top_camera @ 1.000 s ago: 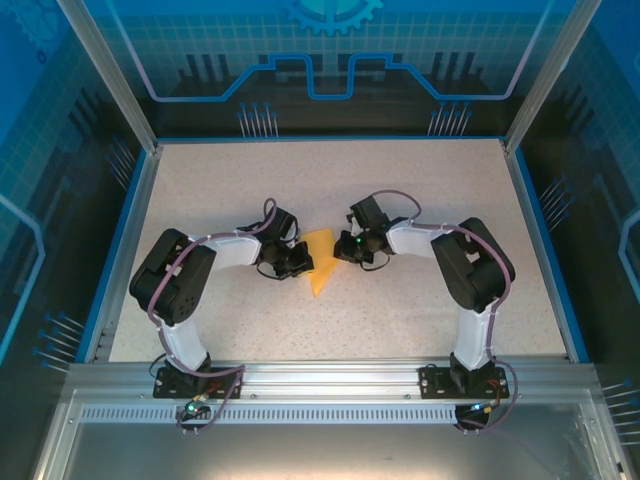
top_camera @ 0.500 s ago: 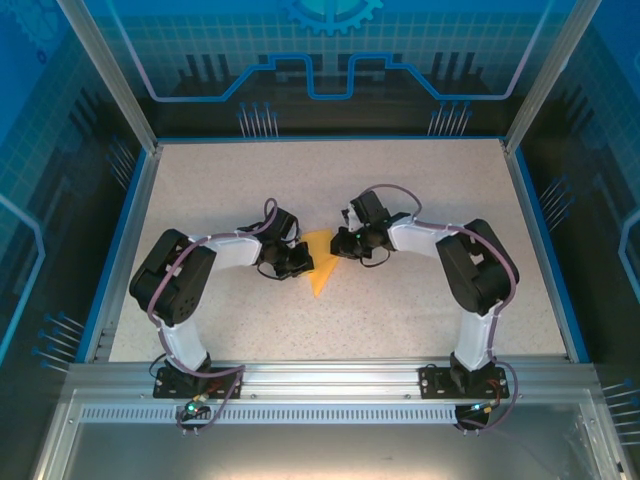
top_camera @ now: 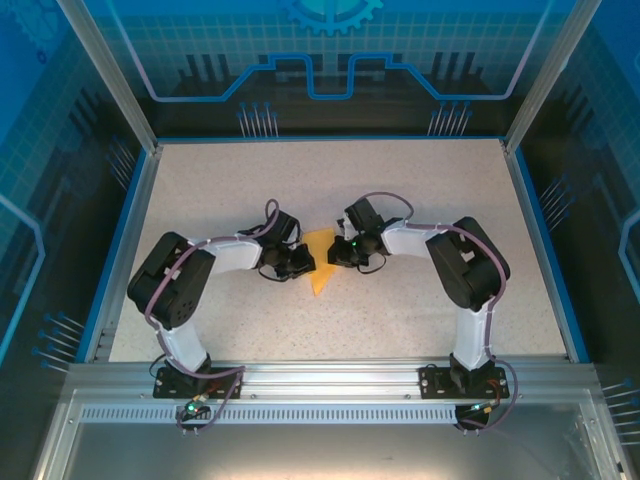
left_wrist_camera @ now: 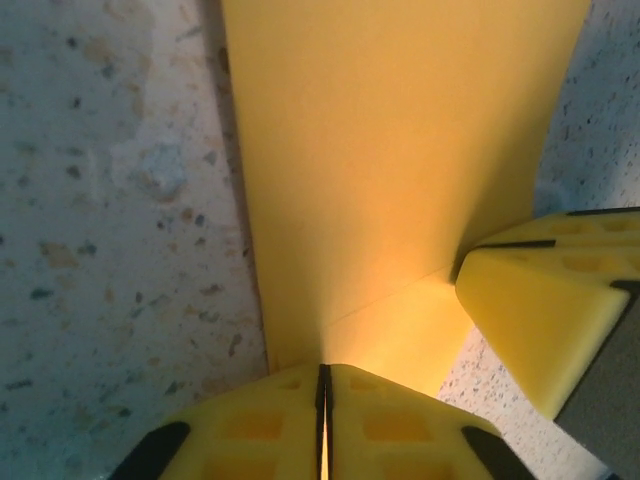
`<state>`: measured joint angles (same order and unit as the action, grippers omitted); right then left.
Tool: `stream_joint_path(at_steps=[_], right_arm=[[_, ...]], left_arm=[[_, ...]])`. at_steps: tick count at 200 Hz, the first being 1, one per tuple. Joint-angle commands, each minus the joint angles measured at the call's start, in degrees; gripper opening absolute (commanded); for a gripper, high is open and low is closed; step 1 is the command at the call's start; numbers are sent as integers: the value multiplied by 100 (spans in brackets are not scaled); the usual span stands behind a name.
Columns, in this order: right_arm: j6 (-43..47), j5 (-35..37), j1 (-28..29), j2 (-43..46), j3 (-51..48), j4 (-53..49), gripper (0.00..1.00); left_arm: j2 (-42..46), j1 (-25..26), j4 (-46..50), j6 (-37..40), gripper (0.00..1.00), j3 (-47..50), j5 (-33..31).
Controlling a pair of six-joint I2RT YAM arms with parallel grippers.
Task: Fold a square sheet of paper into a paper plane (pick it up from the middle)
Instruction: Third fold the triangle at the center of the table.
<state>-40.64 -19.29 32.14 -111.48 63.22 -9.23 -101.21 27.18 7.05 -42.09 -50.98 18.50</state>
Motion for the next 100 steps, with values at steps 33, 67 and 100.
stream_joint_path(at_steps=[33,67,100], right_arm=[[-832,1049,343,314,-248,-301,11],[-1478,1436,529,418,-235,-345,11],[-1779,1466,539,451,-343,-213,11]], left_arm=[[1066,237,-574,-127,31,518,249],[1261,457,-847,-317,31,974,338],[1060,617,-1005,-430,24,1194,282]])
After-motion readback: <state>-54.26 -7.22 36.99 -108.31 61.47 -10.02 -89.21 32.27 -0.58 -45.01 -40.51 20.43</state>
